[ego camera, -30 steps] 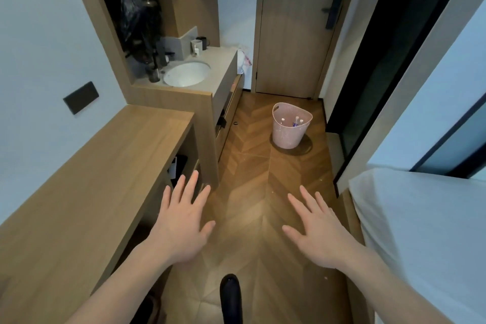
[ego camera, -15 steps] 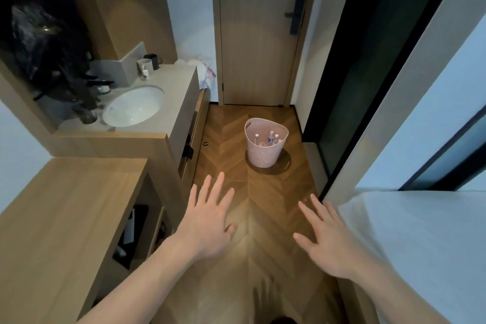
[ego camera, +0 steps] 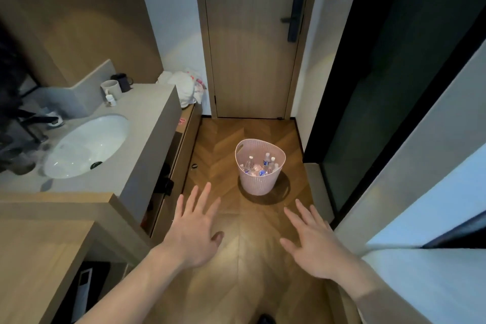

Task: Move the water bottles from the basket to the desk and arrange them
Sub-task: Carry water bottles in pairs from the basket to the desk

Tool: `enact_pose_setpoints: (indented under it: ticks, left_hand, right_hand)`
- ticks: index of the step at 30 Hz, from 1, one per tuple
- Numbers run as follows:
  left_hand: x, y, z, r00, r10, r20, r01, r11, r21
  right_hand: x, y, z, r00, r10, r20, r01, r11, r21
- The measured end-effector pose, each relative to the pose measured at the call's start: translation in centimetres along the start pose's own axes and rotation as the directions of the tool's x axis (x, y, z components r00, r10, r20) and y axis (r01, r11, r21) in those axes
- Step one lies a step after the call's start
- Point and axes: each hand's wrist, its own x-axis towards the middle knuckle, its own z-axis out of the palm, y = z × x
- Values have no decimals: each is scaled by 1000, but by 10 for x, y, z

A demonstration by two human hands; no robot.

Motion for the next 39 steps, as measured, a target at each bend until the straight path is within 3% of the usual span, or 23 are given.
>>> enact_pose_setpoints:
  ticks: [9,15,24,27,33,39]
  left_hand:
    - [140,2,-37,997,-69,43,69,998,-3]
    - [254,-13,-43,994,-70,81,73,997,-28]
    - [438,-36,-44,982,36,185,-21,996,-83]
    - [487,-37,-34,956,84,283,-71,996,-57]
    - [582,-27,-3,925,56,376,-16,994,-108]
    - [666,-16,14,890,-68,450,138,982,-125]
  right_hand:
    - [144,28,-76,996,-6,90,4,1000,19]
    - [242,51,-106,999,33,36,-33,999,14]
    - [389,80,-145,973,159,166,-180,976,119]
    - [425,97,-144,954,194,230,-231,962,148]
    - [514,133,-156,935,192,297,-250,952,174]
    - [621,185,-164,923,158,350,-228,959,168]
